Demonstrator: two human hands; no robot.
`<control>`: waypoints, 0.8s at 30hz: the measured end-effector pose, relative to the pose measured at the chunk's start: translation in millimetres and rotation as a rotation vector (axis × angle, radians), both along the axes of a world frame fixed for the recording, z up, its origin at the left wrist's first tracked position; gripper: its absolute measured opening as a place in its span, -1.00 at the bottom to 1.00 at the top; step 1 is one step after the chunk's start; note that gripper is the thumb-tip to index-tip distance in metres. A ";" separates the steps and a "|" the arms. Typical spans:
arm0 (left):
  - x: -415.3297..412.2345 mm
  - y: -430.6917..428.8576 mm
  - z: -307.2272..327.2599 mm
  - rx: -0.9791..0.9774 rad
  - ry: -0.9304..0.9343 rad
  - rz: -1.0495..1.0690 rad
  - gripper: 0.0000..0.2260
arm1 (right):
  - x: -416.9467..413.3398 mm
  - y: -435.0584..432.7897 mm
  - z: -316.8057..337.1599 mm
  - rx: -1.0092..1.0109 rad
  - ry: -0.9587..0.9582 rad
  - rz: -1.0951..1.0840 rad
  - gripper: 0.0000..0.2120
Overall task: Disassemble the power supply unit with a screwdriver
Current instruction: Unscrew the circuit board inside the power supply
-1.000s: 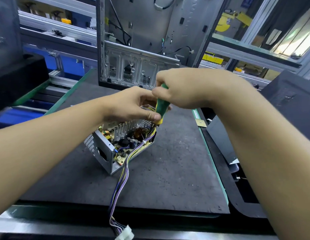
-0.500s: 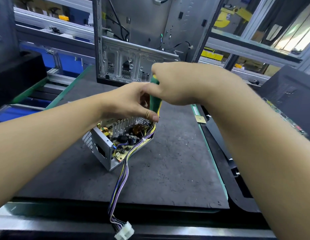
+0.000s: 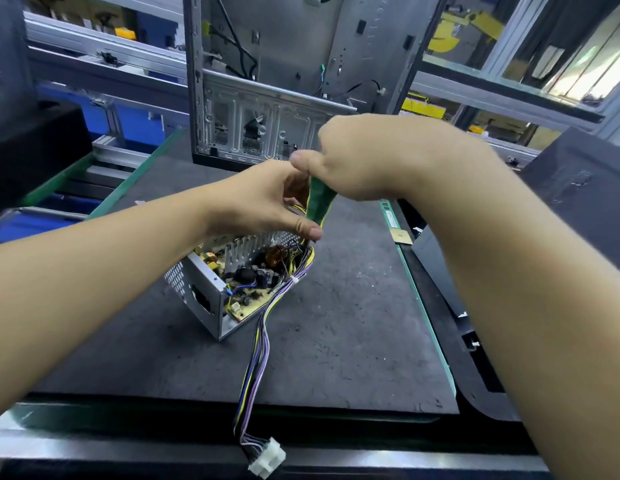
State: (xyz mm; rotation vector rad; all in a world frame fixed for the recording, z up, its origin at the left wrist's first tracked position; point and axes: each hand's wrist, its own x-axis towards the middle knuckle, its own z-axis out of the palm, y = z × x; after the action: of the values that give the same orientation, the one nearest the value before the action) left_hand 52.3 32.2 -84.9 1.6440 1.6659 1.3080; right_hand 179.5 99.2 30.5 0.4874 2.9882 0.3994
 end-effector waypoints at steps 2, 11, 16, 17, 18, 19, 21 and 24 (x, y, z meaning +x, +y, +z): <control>-1.6 -4.5 2.0 -0.021 -0.026 -0.062 -0.66 | 0.5 3.6 -0.3 -0.060 -0.009 0.052 -0.67; -3.7 -3.9 -1.1 -0.022 -0.064 -0.041 -0.67 | 10.0 2.3 8.5 -0.230 -0.086 0.003 -0.62; -0.5 0.1 -2.2 -0.030 -0.014 -0.019 -0.57 | -1.8 2.1 -2.0 -0.060 0.029 -0.008 -0.46; -2.0 -1.1 -1.4 -0.035 -0.001 -0.023 -0.63 | -2.6 3.3 -3.1 -0.068 0.016 0.039 -0.56; -3.3 -3.3 -0.6 -0.045 -0.003 -0.046 -0.69 | -1.9 5.5 -2.0 -0.103 -0.007 0.072 -0.67; -4.7 -6.3 0.6 -0.058 -0.026 -0.080 -0.73 | 0.8 6.8 0.9 -0.154 -0.036 0.087 -0.78; -6.7 -10.3 1.6 -0.069 -0.064 -0.131 -0.77 | 6.8 8.6 6.5 -0.233 -0.090 0.111 -0.92; -6.6 -7.6 0.4 -0.062 -0.094 -0.132 -0.77 | 8.4 11.9 5.7 -0.275 -0.080 0.050 -0.89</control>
State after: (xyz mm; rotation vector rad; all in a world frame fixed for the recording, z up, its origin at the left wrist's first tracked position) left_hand 45.7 24.6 -84.5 1.6024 1.5020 1.2374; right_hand 187.9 111.1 36.1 0.3611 2.9166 0.0080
